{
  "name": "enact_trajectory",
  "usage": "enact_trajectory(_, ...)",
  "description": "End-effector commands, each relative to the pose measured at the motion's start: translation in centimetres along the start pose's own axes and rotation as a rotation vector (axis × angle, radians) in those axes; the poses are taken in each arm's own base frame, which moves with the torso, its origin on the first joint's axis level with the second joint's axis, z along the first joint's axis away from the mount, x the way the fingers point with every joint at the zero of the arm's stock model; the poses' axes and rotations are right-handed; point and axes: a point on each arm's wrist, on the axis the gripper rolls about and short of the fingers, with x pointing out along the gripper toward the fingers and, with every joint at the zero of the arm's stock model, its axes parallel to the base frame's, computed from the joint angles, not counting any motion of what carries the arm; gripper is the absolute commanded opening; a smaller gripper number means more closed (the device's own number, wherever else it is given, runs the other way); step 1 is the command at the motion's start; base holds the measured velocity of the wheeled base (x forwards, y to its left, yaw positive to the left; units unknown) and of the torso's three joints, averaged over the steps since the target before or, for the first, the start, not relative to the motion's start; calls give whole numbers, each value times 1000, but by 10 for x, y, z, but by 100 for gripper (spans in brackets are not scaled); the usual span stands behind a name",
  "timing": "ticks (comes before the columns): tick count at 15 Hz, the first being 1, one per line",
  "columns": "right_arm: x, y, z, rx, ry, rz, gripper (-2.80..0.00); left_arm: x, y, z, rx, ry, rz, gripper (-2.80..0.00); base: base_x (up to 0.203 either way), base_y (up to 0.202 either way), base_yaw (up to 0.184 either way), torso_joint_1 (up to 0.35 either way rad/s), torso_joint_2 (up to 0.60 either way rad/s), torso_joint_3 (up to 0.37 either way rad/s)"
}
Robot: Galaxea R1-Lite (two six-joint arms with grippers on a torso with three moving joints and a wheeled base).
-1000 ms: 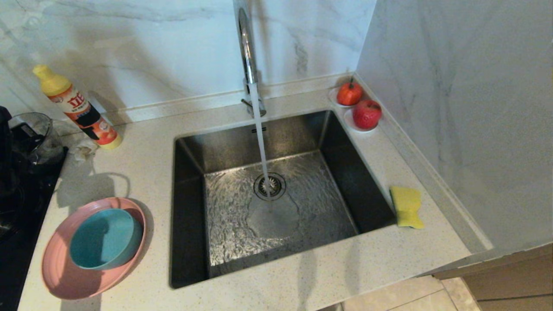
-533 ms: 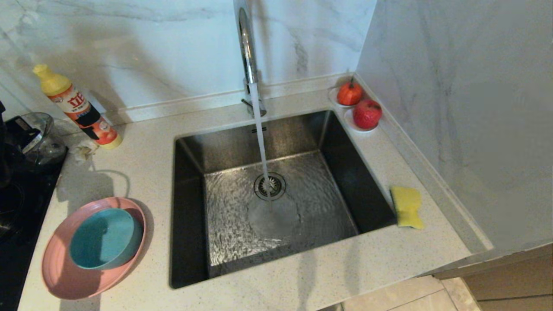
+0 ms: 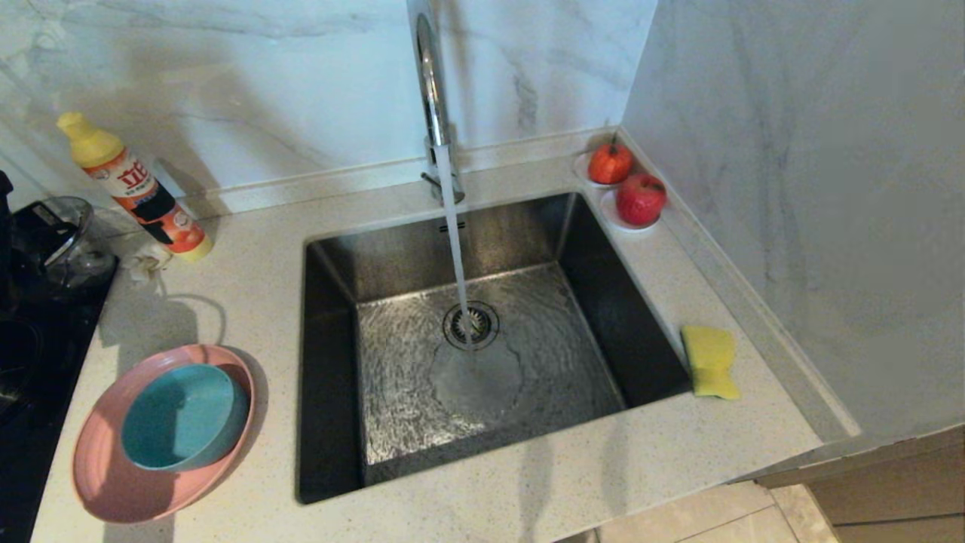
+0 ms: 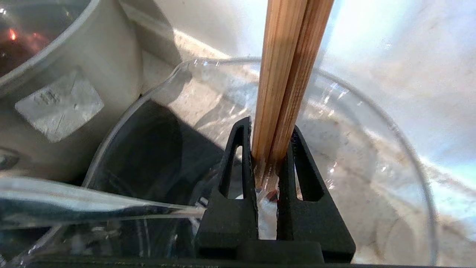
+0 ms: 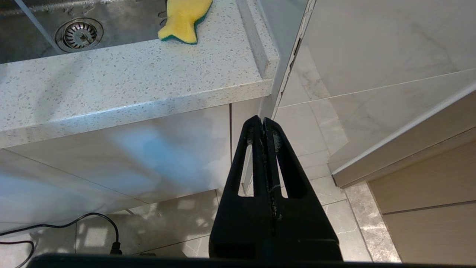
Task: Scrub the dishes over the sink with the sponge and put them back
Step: Place the chopsticks on the glass basin
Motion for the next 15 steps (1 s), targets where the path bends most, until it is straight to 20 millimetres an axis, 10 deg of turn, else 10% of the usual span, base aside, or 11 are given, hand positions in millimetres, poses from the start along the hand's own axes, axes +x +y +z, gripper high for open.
enact_trajectory(1, 0, 0, 0, 0, -1, 0, -280, 0, -1, 2, -5, -9, -1, -280, 0, 0, 0, 0, 0, 0)
enact_trajectory(4, 0, 0, 0, 1, -1, 0, -280, 0, -2, 4, 1, 10, 4, -280, 0, 0, 0, 0, 0, 0)
enact_trajectory(5, 0, 0, 0, 1, 0, 0, -280, -1, -2, 6, 2, 13, 5, 0, 0, 0, 0, 0, 0, 0)
enact_trajectory(10, 0, 0, 0, 0, -1, 0, -280, -3, -6, 19, -10, -16, -18, 0, 0, 0, 0, 0, 0, 0)
enact_trajectory(15, 0, 0, 0, 1, 1, 0, -280, -26, -17, 77, -37, -104, -44, 0, 0, 0, 0, 0, 0, 0)
